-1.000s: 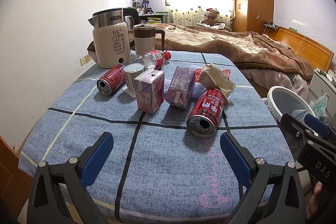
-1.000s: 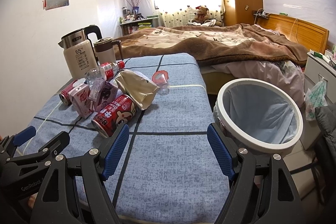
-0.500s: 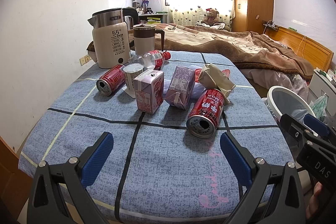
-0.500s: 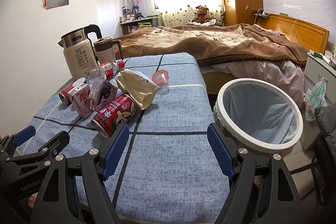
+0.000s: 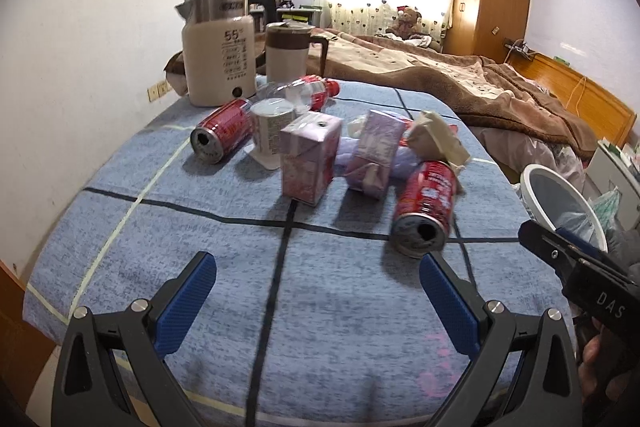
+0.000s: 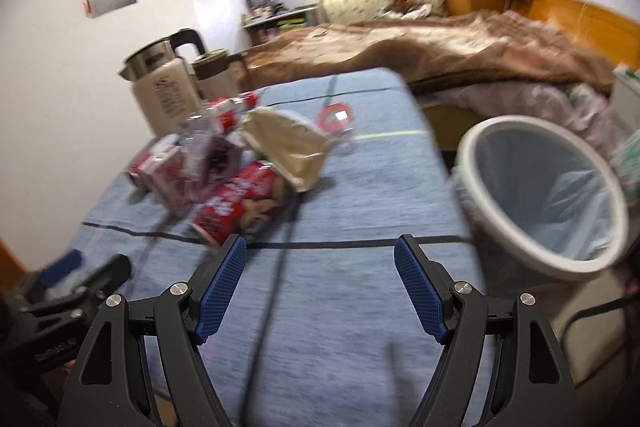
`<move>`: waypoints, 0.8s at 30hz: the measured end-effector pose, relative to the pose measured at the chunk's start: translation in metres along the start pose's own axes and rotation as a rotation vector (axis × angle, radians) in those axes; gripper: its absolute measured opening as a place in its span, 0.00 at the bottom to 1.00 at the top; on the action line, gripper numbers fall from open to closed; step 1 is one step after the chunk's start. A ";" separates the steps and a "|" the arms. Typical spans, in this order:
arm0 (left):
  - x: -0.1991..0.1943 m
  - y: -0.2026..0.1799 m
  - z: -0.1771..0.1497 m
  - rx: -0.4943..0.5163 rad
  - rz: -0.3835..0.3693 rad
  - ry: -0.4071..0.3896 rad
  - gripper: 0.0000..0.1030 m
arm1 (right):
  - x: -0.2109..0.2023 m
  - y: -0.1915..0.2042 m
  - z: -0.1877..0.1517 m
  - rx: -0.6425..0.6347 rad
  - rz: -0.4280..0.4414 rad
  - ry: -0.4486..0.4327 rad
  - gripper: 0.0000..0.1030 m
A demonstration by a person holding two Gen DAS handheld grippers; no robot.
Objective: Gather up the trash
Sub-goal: 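Reach the right tool to the red milk can and close on it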
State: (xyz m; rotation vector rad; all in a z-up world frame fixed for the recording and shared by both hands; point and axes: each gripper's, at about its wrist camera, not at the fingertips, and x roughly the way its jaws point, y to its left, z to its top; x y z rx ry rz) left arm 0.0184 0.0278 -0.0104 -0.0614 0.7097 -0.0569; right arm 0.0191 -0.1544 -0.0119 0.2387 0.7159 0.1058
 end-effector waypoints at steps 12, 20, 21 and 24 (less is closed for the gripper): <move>0.022 0.033 0.013 -0.044 -0.023 0.019 1.00 | 0.056 0.035 0.023 0.034 0.091 0.092 0.75; 0.036 0.049 0.018 -0.064 -0.053 0.059 1.00 | 0.095 0.042 0.031 0.077 0.089 0.178 0.75; 0.037 0.051 0.020 -0.070 -0.058 0.058 1.00 | 0.097 0.041 0.031 0.083 0.091 0.184 0.74; 0.038 0.053 0.023 -0.087 -0.086 0.052 1.00 | 0.097 0.042 0.031 0.076 0.098 0.189 0.65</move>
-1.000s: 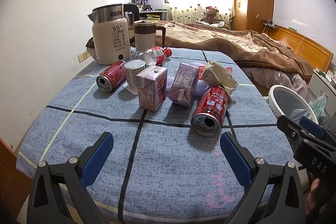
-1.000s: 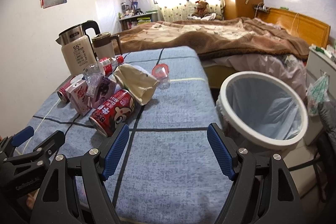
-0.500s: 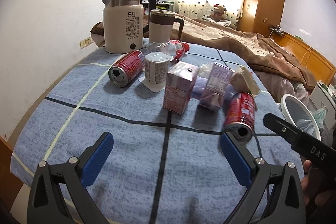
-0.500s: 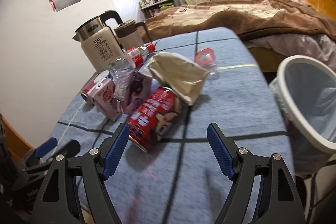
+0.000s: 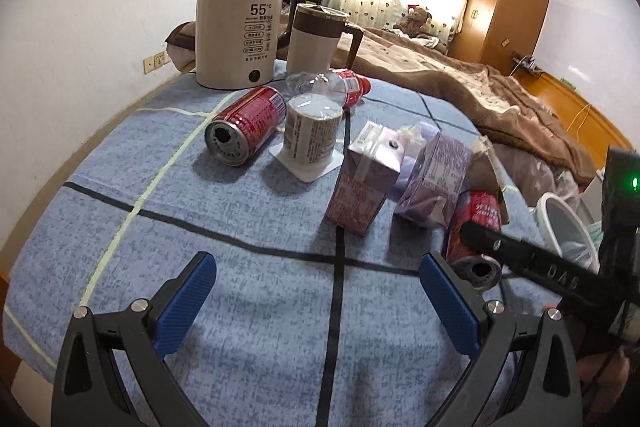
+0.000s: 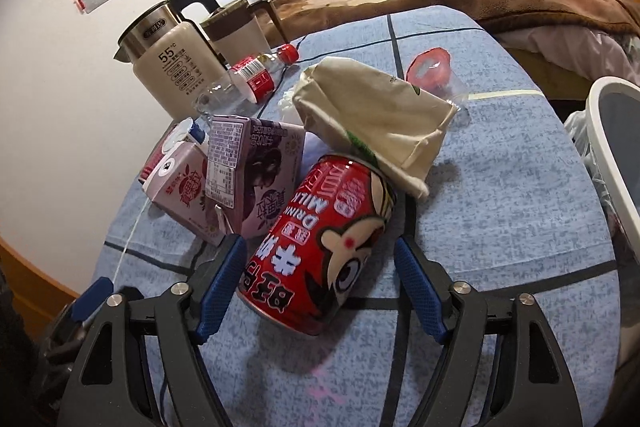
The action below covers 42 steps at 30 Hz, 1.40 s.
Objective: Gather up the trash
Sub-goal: 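Reach the right tool to the red milk can and close on it, then lift the red can with the right tool while the left tool grasps the pink carton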
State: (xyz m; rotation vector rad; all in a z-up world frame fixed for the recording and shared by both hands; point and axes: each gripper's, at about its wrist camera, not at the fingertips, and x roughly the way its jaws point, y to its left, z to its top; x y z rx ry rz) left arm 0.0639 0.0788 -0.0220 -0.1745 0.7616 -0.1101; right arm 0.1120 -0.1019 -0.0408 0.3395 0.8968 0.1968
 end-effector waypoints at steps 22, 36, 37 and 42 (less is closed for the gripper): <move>0.052 -0.018 0.040 0.052 -0.054 -0.002 0.80 | -0.035 -0.031 -0.016 -0.063 -0.043 -0.019 0.60; 0.061 -0.030 0.037 0.083 -0.132 0.020 0.39 | -0.044 -0.038 -0.021 -0.055 -0.050 -0.024 0.60; 0.061 -0.031 0.037 0.083 -0.132 0.020 0.39 | -0.044 -0.039 -0.021 -0.055 -0.050 -0.024 0.60; 0.049 -0.034 0.034 0.098 -0.114 -0.006 0.39 | -0.046 -0.038 -0.022 -0.064 -0.044 -0.030 0.60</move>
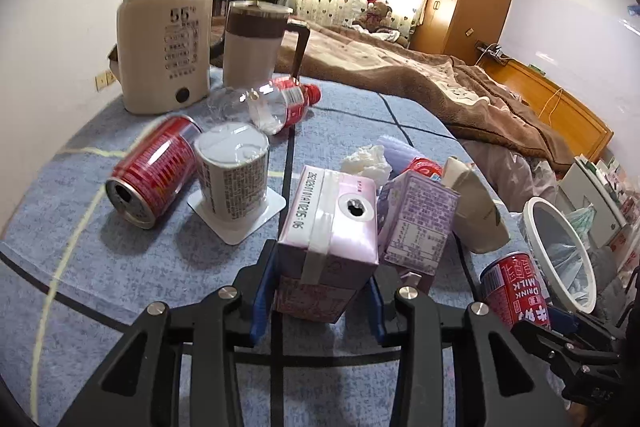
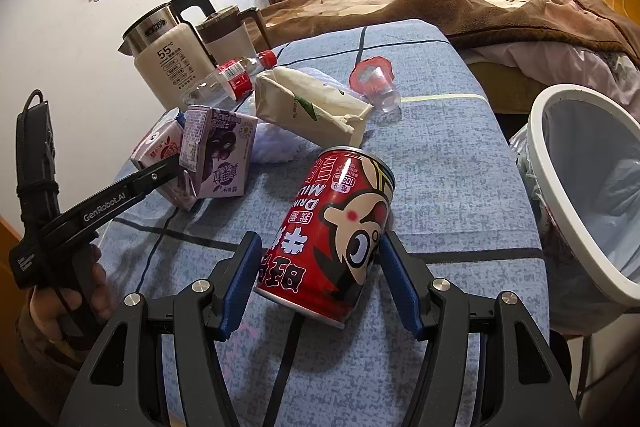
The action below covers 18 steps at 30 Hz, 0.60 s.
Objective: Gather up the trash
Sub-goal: 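Lift the red can with the right tool while the left tool grasps the pink carton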
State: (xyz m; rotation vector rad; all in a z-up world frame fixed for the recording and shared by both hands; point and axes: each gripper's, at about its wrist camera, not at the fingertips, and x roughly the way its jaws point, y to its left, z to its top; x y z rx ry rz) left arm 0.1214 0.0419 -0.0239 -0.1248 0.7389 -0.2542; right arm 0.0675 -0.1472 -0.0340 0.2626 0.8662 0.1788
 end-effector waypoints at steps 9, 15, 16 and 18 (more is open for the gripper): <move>-0.032 -0.014 -0.003 0.017 -0.021 -0.041 0.39 | -0.015 -0.002 -0.002 -0.014 0.023 -0.039 0.57; -0.034 -0.024 -0.005 0.026 -0.033 -0.042 0.39 | -0.017 -0.006 -0.004 -0.043 -0.042 -0.017 0.56; -0.032 -0.025 -0.006 0.024 -0.030 -0.034 0.39 | -0.016 -0.009 -0.005 -0.037 -0.052 -0.008 0.56; -0.032 -0.026 -0.011 0.021 -0.032 -0.031 0.39 | -0.015 -0.015 -0.005 -0.019 -0.068 -0.006 0.56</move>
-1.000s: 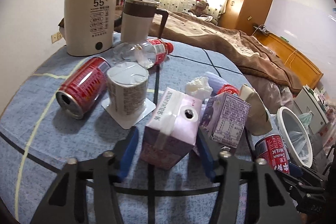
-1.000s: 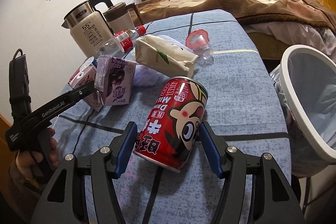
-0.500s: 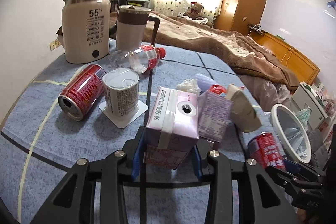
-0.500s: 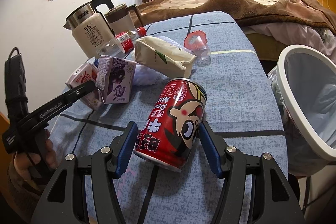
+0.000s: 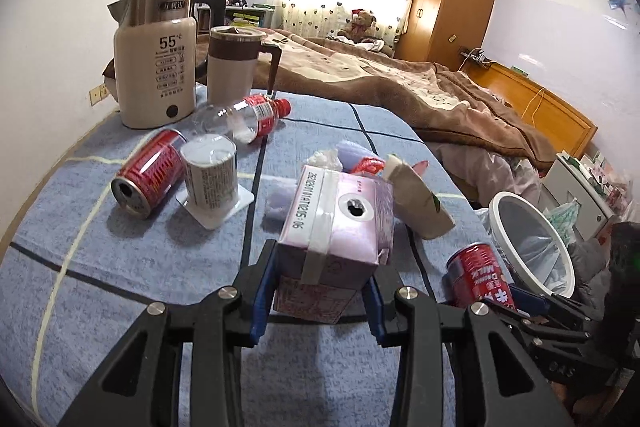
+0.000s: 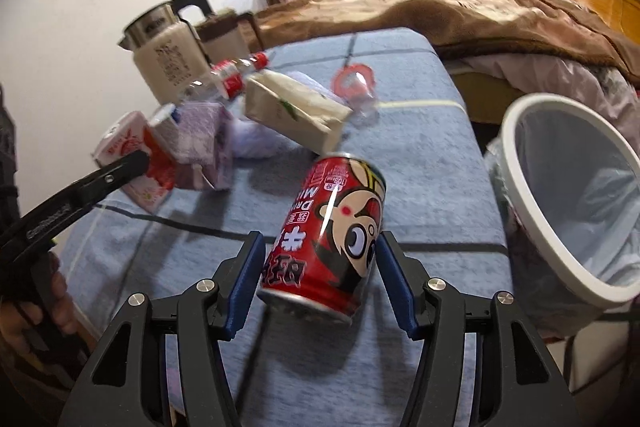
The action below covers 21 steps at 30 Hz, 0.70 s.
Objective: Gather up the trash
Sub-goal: 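Lift the red can with the right tool while the left tool grasps the pink carton, then carry both items over the white bin and open both tools to drop them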
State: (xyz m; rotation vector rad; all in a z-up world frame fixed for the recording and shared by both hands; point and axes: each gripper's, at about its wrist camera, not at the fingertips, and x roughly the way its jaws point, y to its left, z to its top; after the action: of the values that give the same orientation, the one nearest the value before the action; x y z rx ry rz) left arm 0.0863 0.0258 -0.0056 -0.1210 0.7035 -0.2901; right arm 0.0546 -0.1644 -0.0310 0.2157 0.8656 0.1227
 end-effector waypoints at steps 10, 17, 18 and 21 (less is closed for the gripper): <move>-0.009 -0.001 -0.001 -0.014 -0.001 -0.013 0.39 | 0.029 -0.008 0.014 0.072 -0.029 0.105 0.58; -0.014 0.001 -0.004 -0.034 0.004 -0.018 0.39 | 0.029 -0.012 0.012 0.090 -0.038 0.041 0.53; -0.016 0.001 -0.004 -0.033 0.003 -0.023 0.39 | 0.026 -0.010 0.011 0.075 -0.064 0.026 0.53; -0.019 -0.002 -0.003 -0.028 0.005 -0.031 0.39 | 0.017 -0.011 0.009 0.064 -0.065 -0.008 0.52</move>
State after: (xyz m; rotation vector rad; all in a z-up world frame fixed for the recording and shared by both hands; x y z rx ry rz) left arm 0.0704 0.0298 0.0044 -0.1500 0.6771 -0.2728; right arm 0.0731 -0.1731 -0.0407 0.2478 0.8684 0.0330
